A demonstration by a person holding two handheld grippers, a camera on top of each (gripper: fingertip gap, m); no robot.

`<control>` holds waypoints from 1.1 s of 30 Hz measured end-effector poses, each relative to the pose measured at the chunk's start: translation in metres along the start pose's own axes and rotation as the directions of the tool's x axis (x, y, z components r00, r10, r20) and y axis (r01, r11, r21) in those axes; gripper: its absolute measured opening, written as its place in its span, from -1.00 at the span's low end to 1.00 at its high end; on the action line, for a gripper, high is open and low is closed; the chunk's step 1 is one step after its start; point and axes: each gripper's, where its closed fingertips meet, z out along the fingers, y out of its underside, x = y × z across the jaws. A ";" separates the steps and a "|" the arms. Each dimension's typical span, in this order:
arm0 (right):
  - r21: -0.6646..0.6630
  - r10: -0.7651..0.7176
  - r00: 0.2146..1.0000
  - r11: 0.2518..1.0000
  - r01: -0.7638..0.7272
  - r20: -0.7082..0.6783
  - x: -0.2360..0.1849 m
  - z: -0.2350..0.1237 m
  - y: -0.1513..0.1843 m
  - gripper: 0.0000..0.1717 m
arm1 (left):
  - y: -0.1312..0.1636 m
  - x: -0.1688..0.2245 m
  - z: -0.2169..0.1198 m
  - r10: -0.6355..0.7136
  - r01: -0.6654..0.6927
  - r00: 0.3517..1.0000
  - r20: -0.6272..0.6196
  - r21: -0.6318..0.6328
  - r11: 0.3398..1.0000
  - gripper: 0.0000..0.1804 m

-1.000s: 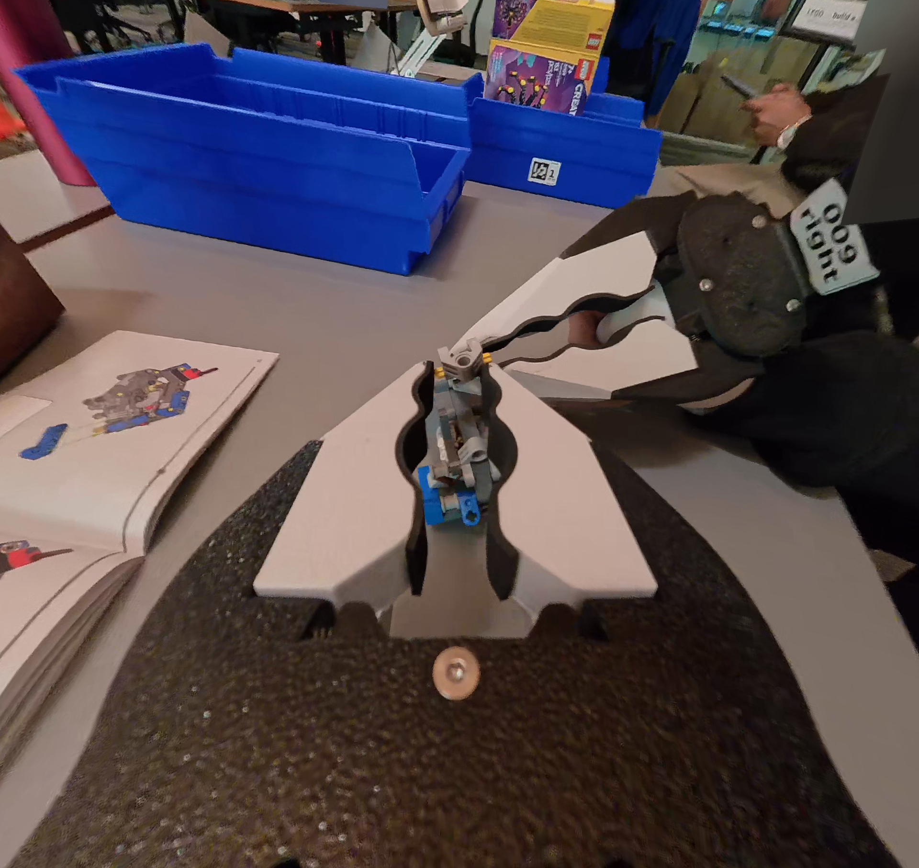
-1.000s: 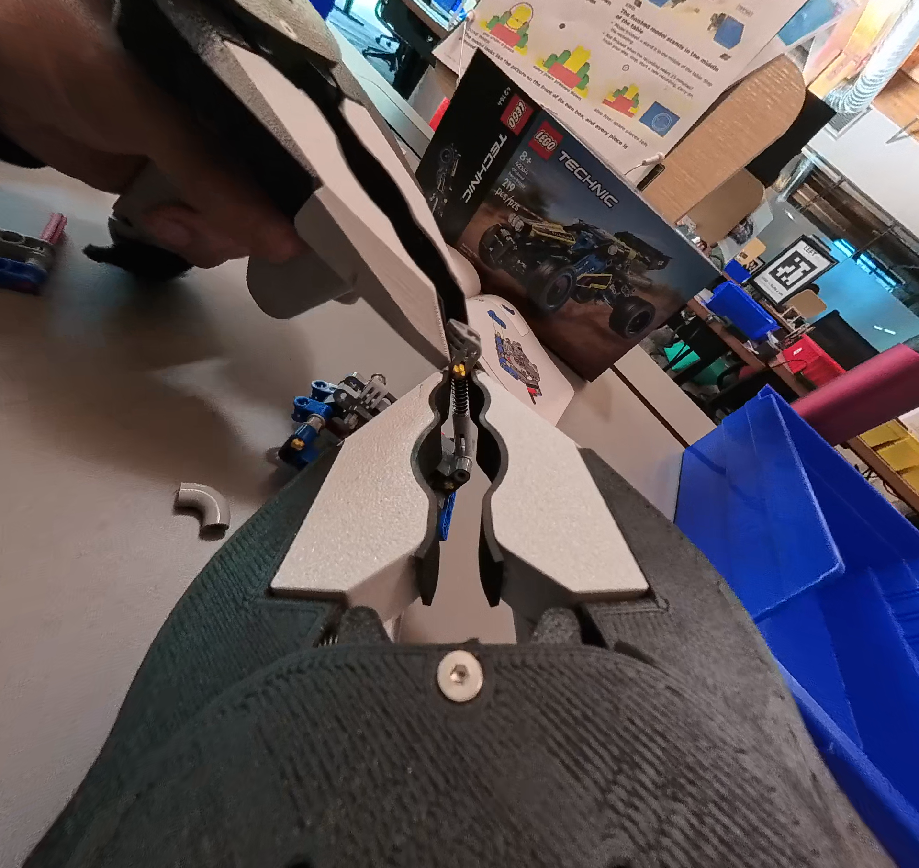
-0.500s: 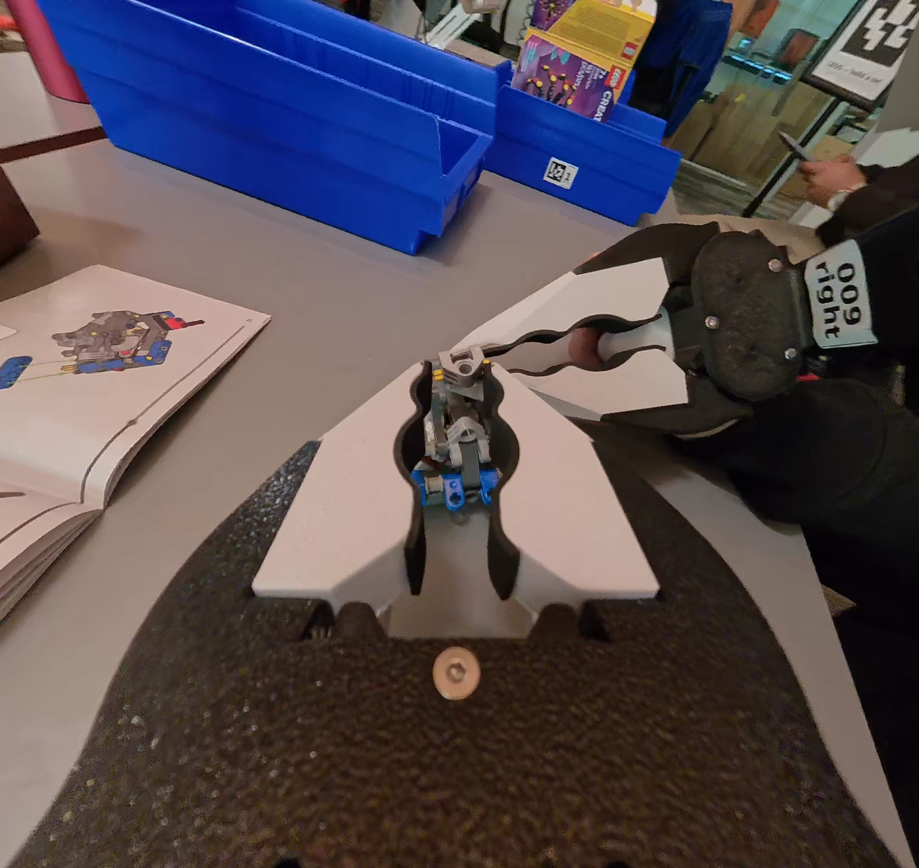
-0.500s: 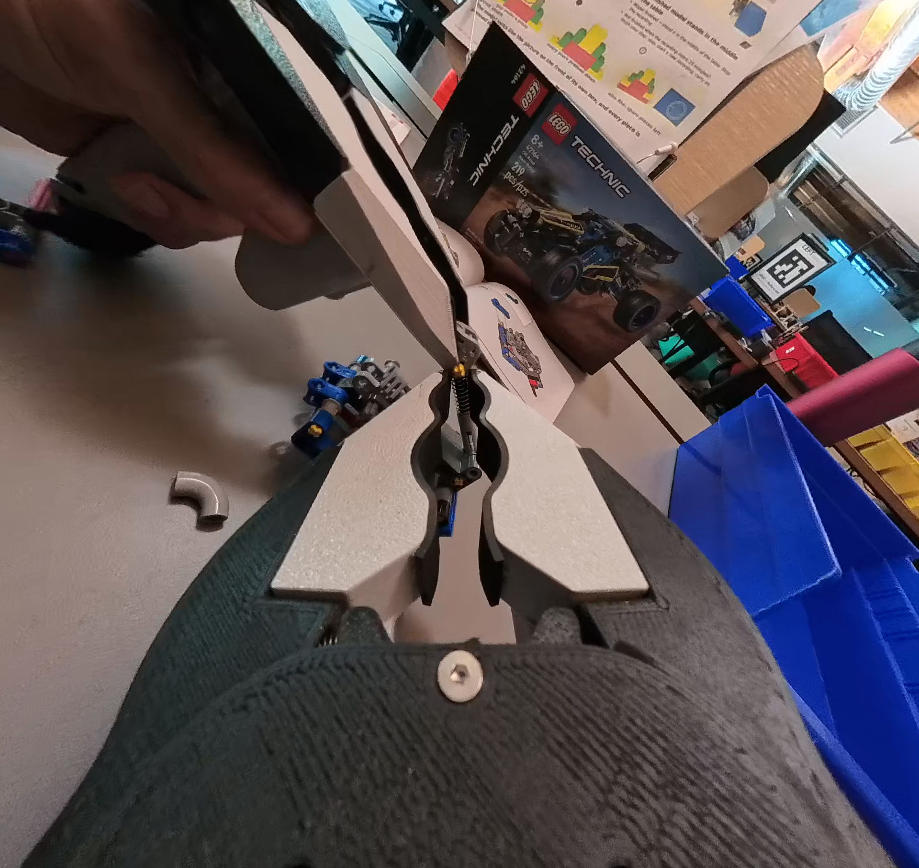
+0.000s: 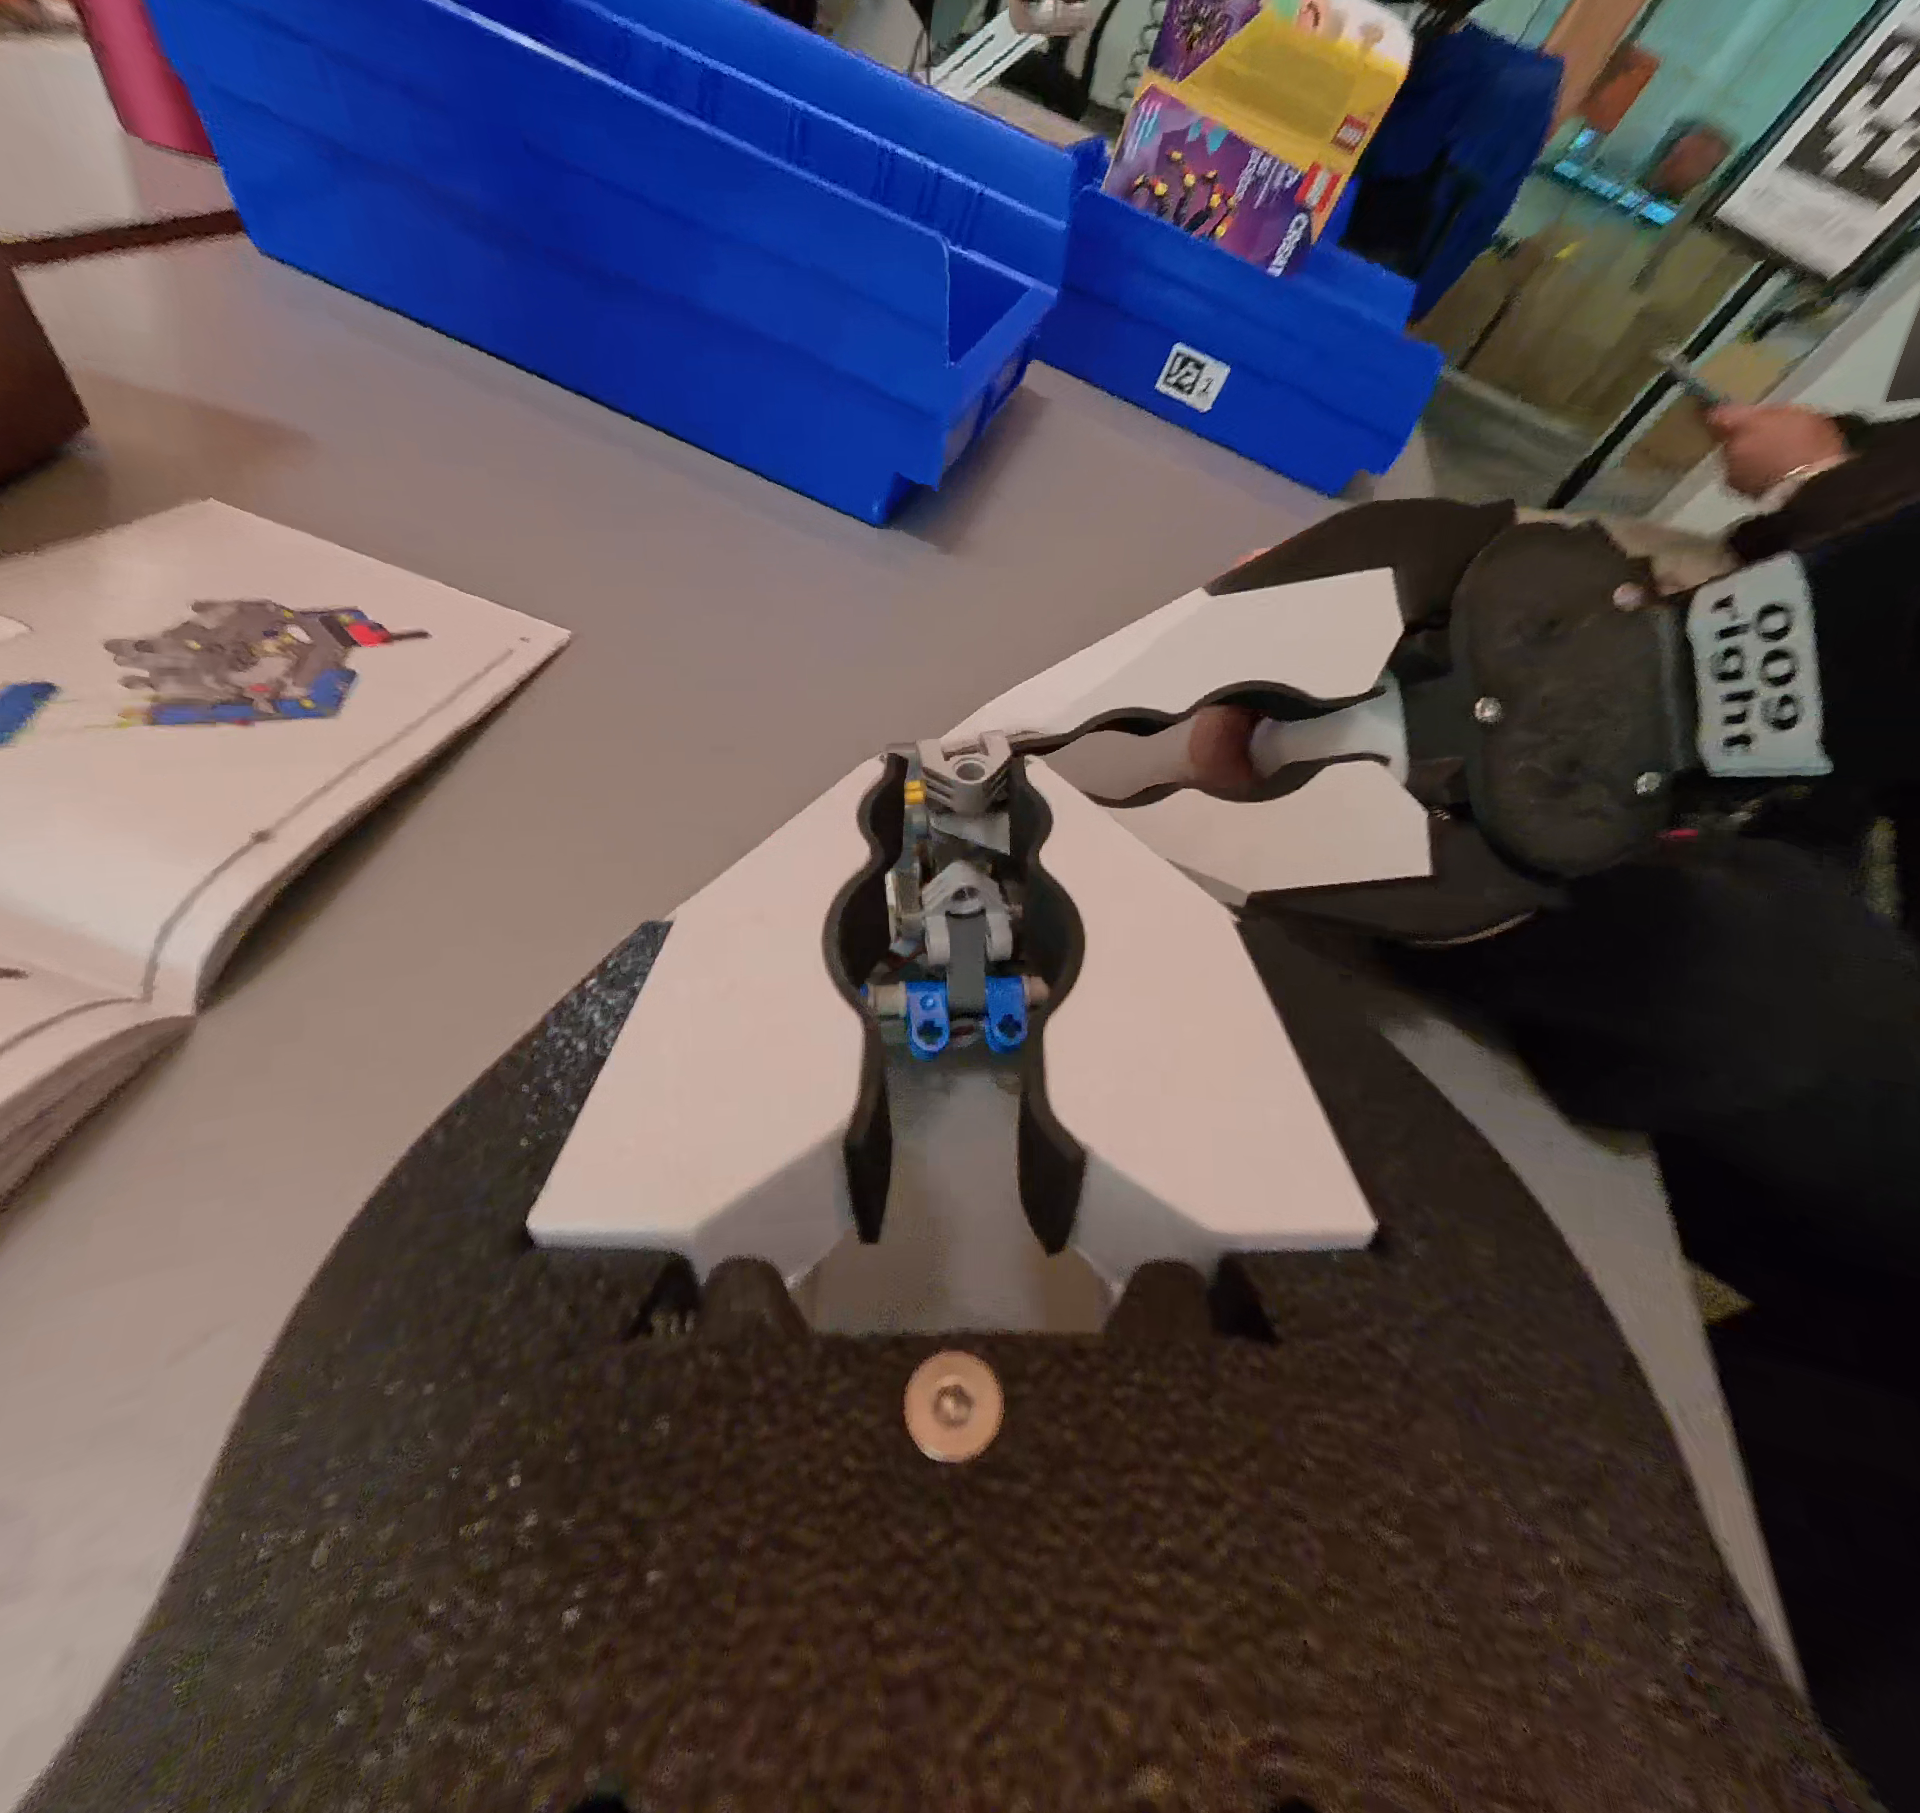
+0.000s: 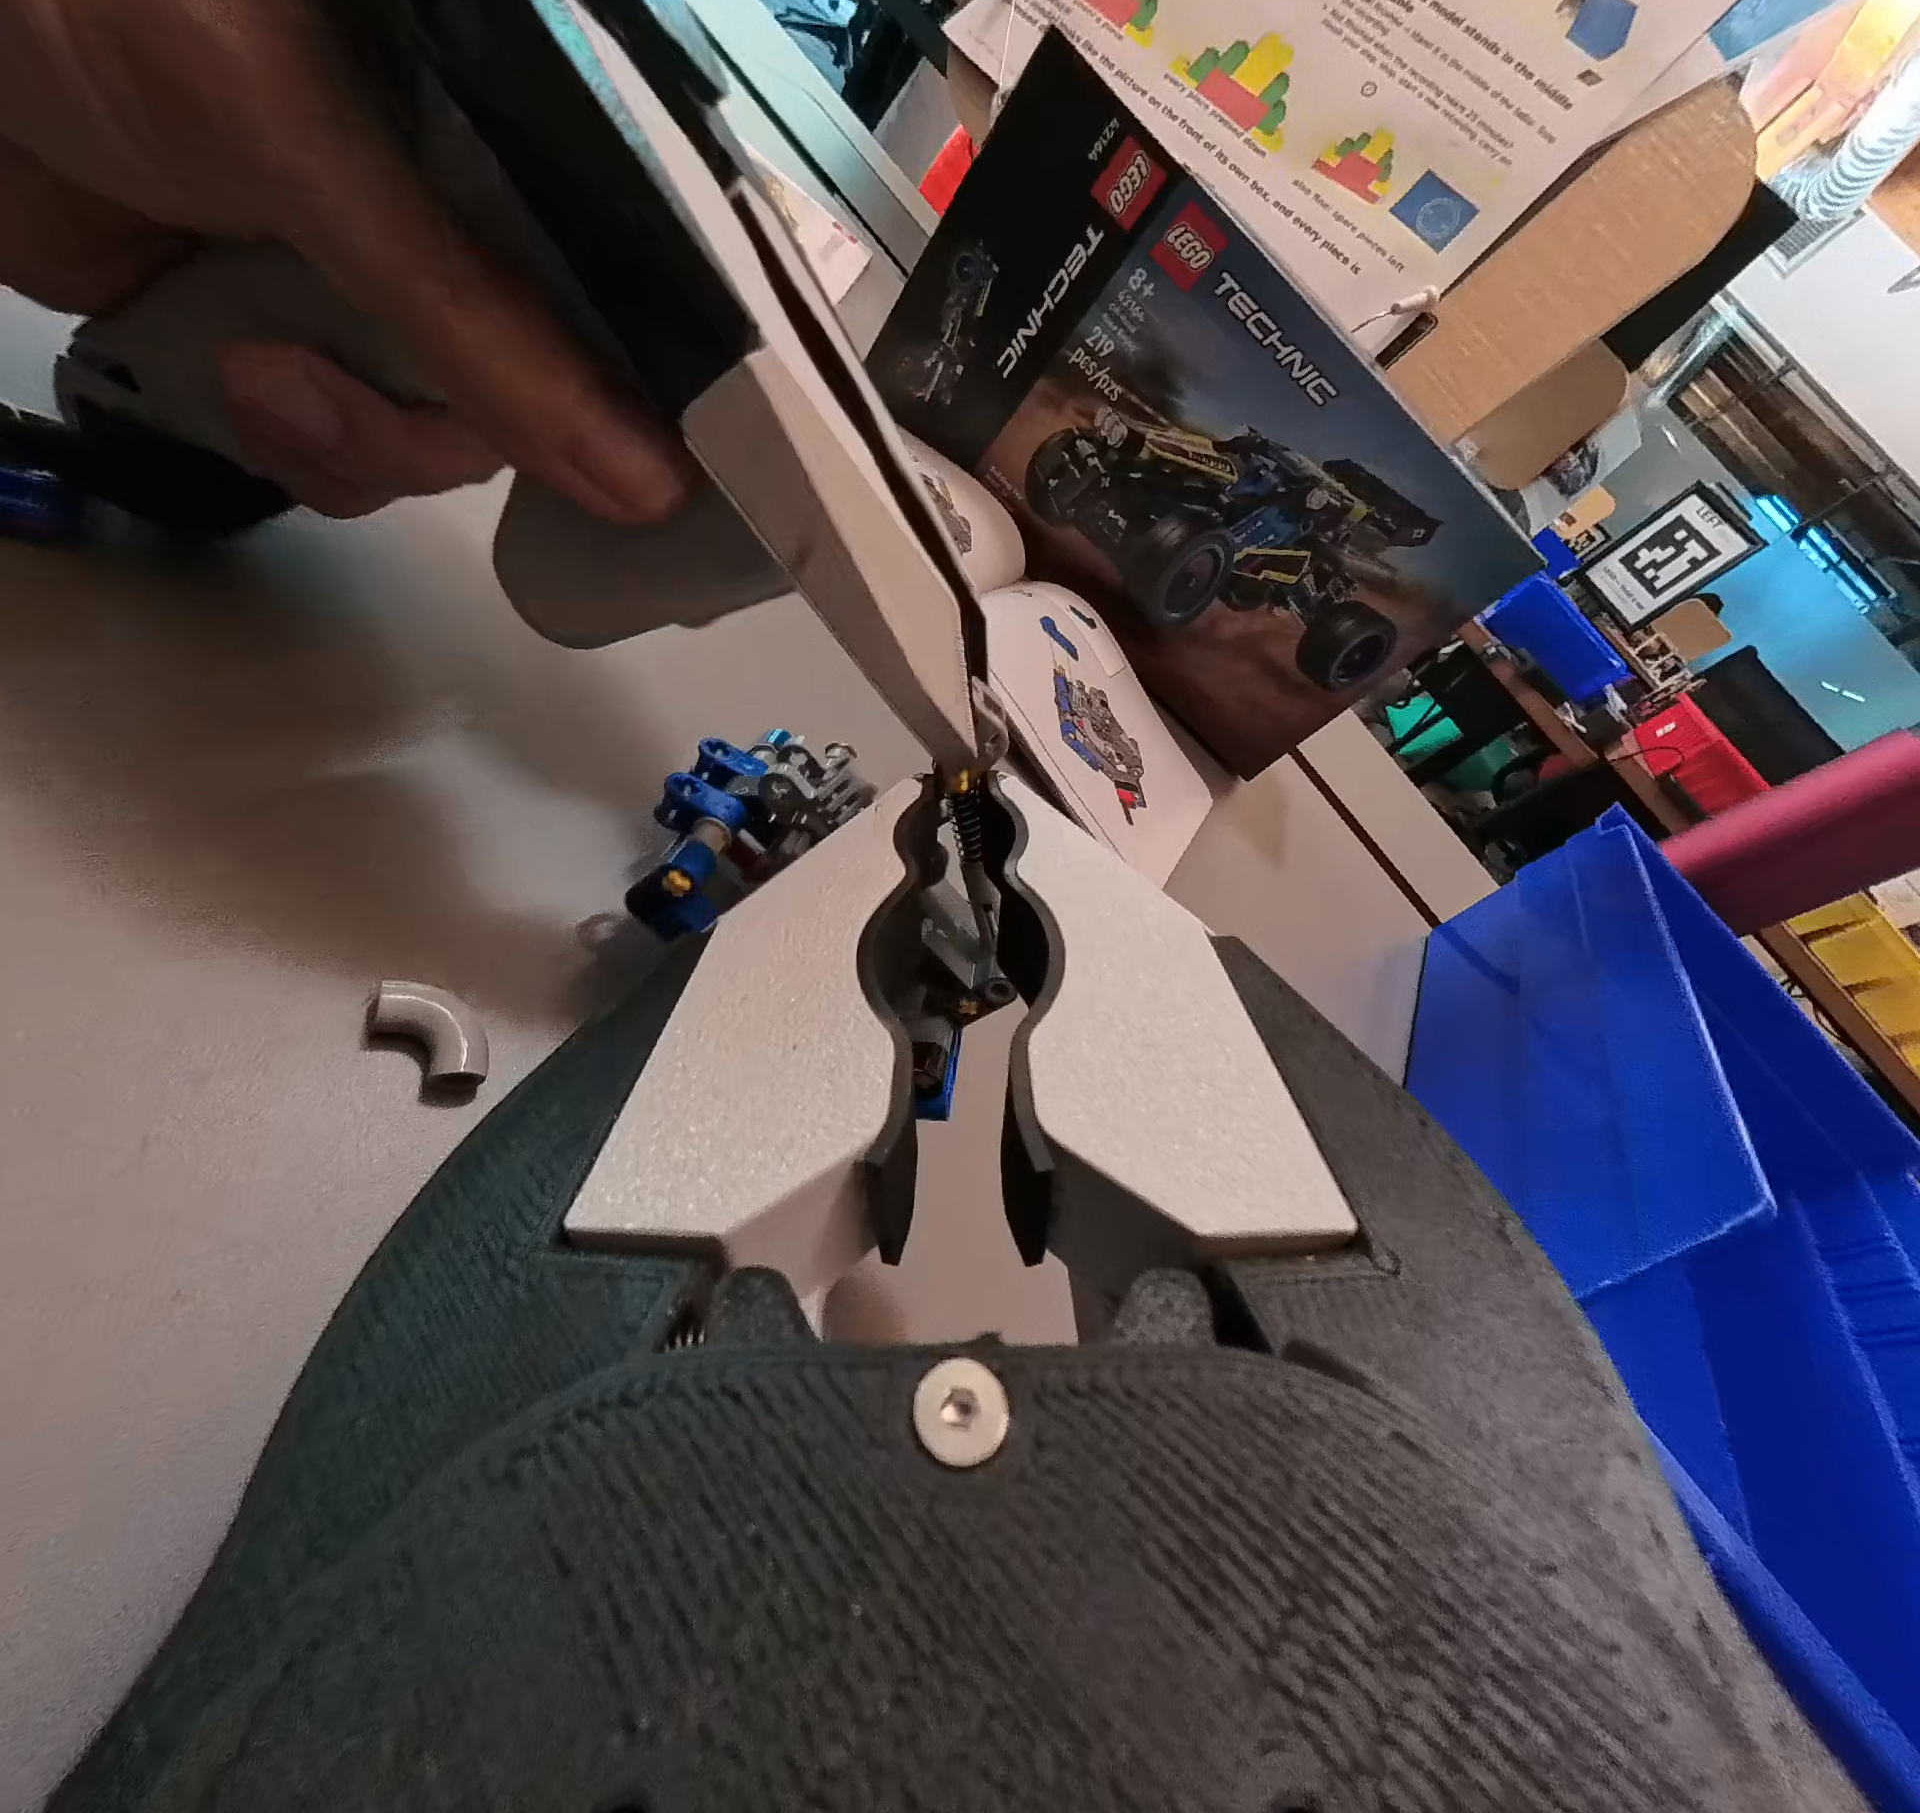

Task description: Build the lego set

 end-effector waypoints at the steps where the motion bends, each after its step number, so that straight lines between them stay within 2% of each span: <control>1: -0.003 0.003 1.000 1.000 -0.003 0.001 0.000 0.000 0.000 -0.95 | -0.001 0.001 0.000 0.032 -0.032 0.999 0.019 0.004 0.999 -0.85; 5: -0.004 0.014 1.000 1.000 -0.014 0.000 0.001 0.000 0.000 -0.95 | -0.001 0.001 0.001 0.067 -0.067 0.996 0.056 -0.003 0.998 -0.86; 26: 0.015 -0.049 0.999 0.999 0.049 0.013 -0.003 0.003 0.000 -0.92 | 0.003 -0.002 -0.003 -0.002 -0.001 0.998 -0.064 -0.046 0.999 -0.85; 29: 0.000 -0.065 0.998 0.998 0.065 -0.007 -0.001 0.004 0.002 -0.85 | 0.005 -0.003 -0.002 0.024 -0.027 0.998 -0.052 -0.058 0.998 -0.86; 33: -0.006 -0.053 0.999 0.999 0.053 0.012 -0.003 0.005 0.002 -0.91 | 0.003 -0.004 -0.002 0.105 -0.107 0.994 -0.039 -0.039 0.994 -0.87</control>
